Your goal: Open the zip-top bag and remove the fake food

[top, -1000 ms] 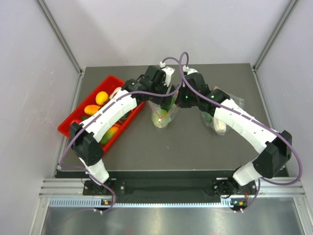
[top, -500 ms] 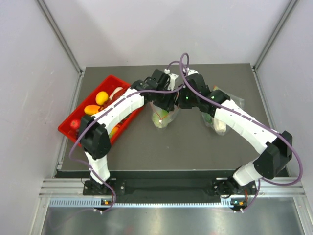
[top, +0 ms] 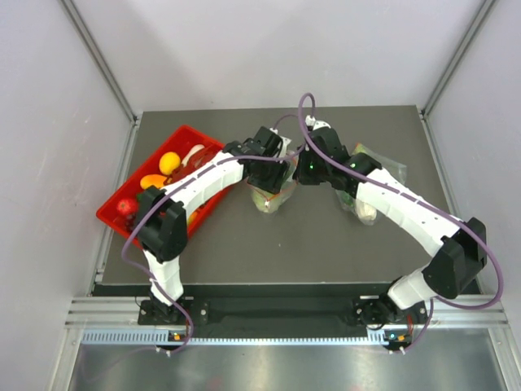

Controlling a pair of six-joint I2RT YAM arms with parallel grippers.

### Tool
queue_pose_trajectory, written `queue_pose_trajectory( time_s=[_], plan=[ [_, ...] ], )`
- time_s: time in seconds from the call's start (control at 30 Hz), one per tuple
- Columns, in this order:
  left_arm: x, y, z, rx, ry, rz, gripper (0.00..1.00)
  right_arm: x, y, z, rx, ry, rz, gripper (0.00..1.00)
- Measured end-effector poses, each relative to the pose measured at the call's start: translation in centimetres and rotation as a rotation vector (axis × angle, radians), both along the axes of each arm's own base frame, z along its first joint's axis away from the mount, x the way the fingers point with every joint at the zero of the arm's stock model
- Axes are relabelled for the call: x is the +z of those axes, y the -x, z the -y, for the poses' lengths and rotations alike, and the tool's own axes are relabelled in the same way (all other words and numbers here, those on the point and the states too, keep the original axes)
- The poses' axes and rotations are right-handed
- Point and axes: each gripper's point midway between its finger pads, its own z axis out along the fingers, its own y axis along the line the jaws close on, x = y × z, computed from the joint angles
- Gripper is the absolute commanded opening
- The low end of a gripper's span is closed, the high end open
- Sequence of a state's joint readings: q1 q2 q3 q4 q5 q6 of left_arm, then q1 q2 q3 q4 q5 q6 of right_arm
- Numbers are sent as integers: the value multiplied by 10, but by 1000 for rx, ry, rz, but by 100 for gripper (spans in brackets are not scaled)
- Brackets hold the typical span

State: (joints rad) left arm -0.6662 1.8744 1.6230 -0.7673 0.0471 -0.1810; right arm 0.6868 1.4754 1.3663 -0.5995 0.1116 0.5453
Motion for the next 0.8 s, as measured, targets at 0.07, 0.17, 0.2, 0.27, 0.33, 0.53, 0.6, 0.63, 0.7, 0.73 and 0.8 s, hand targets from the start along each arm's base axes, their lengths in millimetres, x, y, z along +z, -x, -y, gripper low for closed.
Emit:
queue_pose_trajectory(
  time_s=[0.07, 0.17, 0.2, 0.27, 0.33, 0.53, 0.6, 0.63, 0.7, 0.73, 0.8],
  plan=[
    [-6, 2, -4, 7, -18, -7, 61, -2, 0, 0, 0, 1, -4, 0],
    [-9, 0, -10, 20, -43, 0, 66, -5, 1, 0, 2, 2, -7, 0],
    [-9, -1, -11, 26, -51, 6, 68, -6, 1, 0, 2, 3, -8, 0],
    [-11, -3, -15, 35, -70, 14, 72, -6, 1, 0, 2, 3, -10, 0],
    [-14, -4, -19, 44, -89, 18, 80, -6, 2, 0, 2, 3, -10, 0],
    [-26, 0, -28, 67, -117, 14, 82, -6, 3, -1, 8, -1, -14, 0],
    [-26, 4, -31, 72, -112, 18, 84, -6, 3, -2, 15, -6, -15, 0],
    [-24, 6, -33, 74, -106, 23, 85, -5, 4, -4, 21, -10, -15, 0],
    [-19, 10, -35, 78, -93, 35, 86, -4, 5, -6, 29, -17, -14, 0],
    [-17, 12, -36, 80, -89, 38, 86, -4, 5, -8, 32, -21, -12, 0],
    [-18, 12, -36, 85, -84, 39, 87, -2, 4, -9, 35, -28, -7, 0]
  ],
)
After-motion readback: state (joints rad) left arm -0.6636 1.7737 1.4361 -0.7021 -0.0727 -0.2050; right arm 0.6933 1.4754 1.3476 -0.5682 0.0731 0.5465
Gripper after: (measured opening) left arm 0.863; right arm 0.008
